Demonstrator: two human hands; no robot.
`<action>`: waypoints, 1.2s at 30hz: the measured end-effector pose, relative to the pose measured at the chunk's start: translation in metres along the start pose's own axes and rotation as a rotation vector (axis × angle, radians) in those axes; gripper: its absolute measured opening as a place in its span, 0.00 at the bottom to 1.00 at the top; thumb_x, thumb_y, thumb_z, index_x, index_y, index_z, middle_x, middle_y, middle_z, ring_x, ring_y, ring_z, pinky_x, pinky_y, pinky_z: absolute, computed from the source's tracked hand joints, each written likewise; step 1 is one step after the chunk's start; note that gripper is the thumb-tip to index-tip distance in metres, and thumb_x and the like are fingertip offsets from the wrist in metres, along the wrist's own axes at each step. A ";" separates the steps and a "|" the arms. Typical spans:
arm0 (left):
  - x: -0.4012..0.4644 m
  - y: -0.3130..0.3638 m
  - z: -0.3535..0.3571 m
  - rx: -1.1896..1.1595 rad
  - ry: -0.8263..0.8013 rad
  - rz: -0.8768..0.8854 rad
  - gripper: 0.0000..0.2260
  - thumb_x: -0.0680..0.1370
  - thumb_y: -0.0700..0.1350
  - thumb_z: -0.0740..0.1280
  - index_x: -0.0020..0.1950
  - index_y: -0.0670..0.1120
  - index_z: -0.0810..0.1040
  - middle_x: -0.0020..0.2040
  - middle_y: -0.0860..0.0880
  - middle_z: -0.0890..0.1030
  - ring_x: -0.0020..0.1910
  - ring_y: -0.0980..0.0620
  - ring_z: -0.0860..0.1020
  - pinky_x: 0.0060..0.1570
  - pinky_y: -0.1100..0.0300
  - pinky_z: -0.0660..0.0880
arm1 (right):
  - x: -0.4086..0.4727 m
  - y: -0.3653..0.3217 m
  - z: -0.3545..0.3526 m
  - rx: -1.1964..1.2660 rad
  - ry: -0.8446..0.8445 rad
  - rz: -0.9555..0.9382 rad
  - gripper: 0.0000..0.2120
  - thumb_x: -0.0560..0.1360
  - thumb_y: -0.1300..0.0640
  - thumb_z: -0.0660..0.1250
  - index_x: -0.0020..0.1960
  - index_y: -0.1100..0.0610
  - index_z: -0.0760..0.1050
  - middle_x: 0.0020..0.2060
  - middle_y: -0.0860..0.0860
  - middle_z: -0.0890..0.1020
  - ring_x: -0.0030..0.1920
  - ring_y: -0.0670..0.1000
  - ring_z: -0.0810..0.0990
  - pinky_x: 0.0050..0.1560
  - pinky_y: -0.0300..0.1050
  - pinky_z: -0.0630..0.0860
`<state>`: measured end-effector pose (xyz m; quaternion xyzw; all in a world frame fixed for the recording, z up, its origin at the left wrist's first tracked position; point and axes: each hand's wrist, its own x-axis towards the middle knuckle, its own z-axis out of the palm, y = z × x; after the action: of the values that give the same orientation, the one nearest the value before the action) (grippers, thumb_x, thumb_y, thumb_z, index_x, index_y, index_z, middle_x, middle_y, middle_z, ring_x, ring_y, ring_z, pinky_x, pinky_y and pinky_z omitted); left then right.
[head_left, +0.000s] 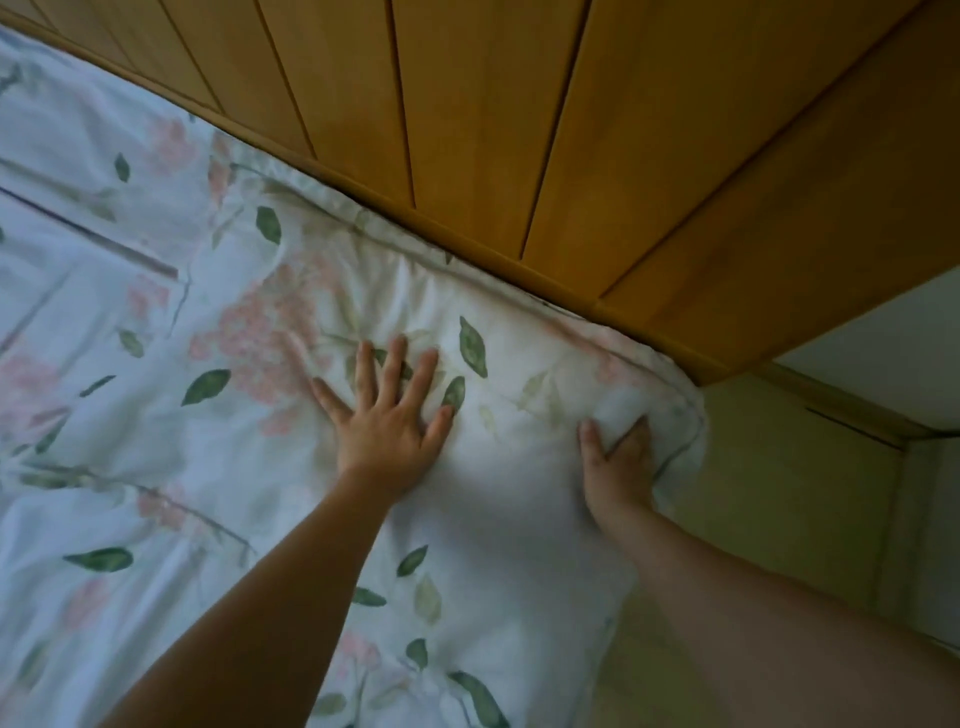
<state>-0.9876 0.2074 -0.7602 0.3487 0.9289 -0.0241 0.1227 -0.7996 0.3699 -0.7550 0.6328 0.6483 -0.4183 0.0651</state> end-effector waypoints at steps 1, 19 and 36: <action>0.000 -0.002 0.005 0.017 0.000 -0.007 0.29 0.77 0.68 0.38 0.75 0.63 0.35 0.79 0.54 0.38 0.76 0.45 0.33 0.64 0.25 0.37 | 0.002 0.002 -0.001 -0.039 -0.014 -0.010 0.43 0.75 0.33 0.53 0.78 0.55 0.39 0.78 0.55 0.48 0.77 0.59 0.52 0.75 0.60 0.55; -0.215 0.249 -0.221 -0.179 -0.003 0.451 0.28 0.81 0.60 0.44 0.79 0.51 0.46 0.80 0.47 0.47 0.78 0.45 0.43 0.74 0.48 0.41 | -0.215 0.073 -0.309 -0.264 0.055 -0.299 0.35 0.79 0.46 0.57 0.78 0.58 0.46 0.78 0.54 0.53 0.77 0.56 0.53 0.76 0.51 0.53; -0.346 0.608 -0.421 -0.132 0.229 1.221 0.27 0.82 0.57 0.47 0.79 0.50 0.43 0.80 0.47 0.45 0.78 0.47 0.42 0.75 0.50 0.40 | -0.358 0.240 -0.639 -0.053 0.577 -0.113 0.32 0.80 0.49 0.59 0.78 0.58 0.49 0.78 0.53 0.55 0.77 0.52 0.54 0.75 0.46 0.52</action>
<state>-0.4280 0.4998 -0.2428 0.8087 0.5688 0.1455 0.0353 -0.2370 0.4588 -0.2361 0.6866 0.6850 -0.2071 -0.1286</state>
